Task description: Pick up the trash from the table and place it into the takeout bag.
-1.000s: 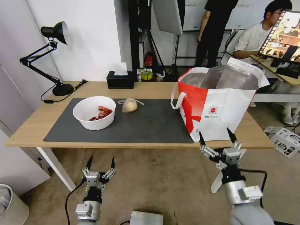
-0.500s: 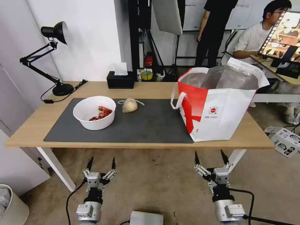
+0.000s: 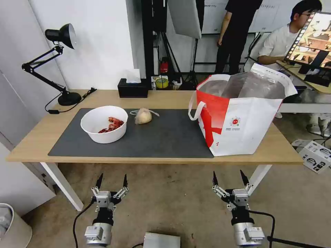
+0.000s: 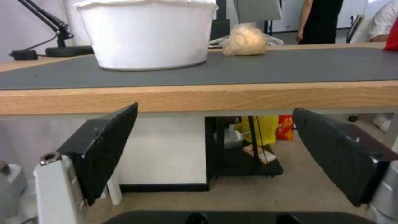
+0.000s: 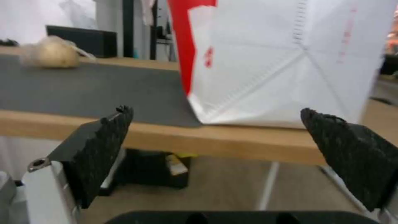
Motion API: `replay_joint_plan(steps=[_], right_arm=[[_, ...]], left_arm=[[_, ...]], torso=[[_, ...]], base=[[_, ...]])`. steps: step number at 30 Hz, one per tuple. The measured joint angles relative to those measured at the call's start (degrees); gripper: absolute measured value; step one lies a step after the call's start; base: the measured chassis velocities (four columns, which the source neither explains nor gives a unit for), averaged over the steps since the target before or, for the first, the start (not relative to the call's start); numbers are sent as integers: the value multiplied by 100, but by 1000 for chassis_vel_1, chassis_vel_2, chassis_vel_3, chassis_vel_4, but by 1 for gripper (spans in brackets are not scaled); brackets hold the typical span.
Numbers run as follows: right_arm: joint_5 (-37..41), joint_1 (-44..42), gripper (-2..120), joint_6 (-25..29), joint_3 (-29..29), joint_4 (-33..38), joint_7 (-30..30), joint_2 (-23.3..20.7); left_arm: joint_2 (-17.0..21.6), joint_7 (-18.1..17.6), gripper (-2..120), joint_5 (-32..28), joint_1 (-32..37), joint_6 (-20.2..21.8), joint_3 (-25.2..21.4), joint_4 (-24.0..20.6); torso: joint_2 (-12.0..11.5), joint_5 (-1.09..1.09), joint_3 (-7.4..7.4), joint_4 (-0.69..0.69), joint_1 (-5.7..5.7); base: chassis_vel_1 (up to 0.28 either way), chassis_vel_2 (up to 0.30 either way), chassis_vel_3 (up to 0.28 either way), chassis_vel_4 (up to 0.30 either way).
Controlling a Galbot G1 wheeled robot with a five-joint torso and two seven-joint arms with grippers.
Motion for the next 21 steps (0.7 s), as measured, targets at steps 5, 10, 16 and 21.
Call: replay_joint_plan(steps=[5,10,16,21], right_arm=[[581,655,99,-460,-416,263,-12,-269],[1298,1786,100,-969,-892,353,-105,-705],[1884,2897,100,-1225,-1513,2,-153,-1047],[2457,4120,100,-1395,-2359,-514,-79,-1098]], left_arm=[[9,0,100,1,-1,0,-16,2],[13,-1,100,1,5,0,-36,13],[6,-2,100,1,8,0,-45,30],[9,-2,100,1,14,-2,-91,43]], torso=[[0,0,0,0,0],[0,0,1,0,1],[-1,-1,1,1,1],[-1,-1,1,0,1]], base=[[0,0,0,0],[0,0,0,0],[0,0,0,0],[0,0,0,0]])
